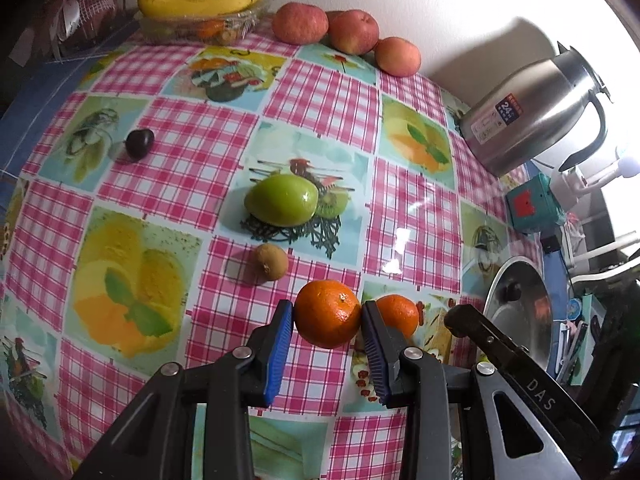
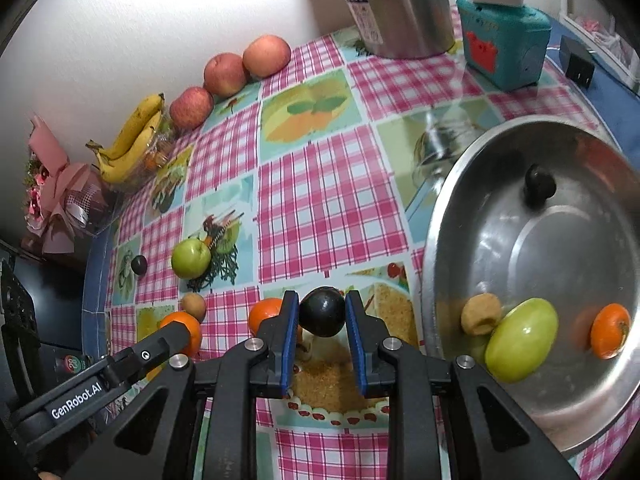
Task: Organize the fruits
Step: 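Carry the orange and dark plum over the steel bowl with both grippers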
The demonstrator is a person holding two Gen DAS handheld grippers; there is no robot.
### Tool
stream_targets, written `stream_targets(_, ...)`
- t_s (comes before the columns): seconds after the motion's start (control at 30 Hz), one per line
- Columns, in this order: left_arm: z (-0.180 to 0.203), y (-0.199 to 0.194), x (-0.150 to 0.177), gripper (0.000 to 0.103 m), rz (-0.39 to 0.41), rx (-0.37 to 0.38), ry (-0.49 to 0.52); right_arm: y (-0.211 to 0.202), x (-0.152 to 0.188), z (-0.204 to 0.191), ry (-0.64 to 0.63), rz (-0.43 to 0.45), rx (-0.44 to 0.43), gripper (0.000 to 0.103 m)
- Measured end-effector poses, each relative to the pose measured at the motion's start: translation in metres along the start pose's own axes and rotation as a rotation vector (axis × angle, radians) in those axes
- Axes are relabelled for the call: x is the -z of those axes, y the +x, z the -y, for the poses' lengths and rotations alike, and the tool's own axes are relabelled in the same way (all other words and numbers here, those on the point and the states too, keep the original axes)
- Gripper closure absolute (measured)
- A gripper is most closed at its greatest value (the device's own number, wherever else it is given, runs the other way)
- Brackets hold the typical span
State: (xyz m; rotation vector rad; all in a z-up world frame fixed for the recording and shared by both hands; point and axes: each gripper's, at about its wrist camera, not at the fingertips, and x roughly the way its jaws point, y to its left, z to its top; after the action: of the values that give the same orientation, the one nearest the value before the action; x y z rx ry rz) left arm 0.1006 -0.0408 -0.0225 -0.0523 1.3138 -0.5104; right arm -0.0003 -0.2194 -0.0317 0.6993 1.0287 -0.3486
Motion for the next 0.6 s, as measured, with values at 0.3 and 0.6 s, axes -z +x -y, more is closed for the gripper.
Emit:
stream_targets(0.3,0.009,-0.001,-0.002,0.066,0.016,-0.007,0.007,-0.011,-0.001,0.009,0.002,0.023,0.036,0.079)
stream_targets(0.6,0.032,0.002,0.003,0.066,0.015,-0.011,0.060,-0.032,-0.006,0.029,0.021,0.079,0.130,0.079)
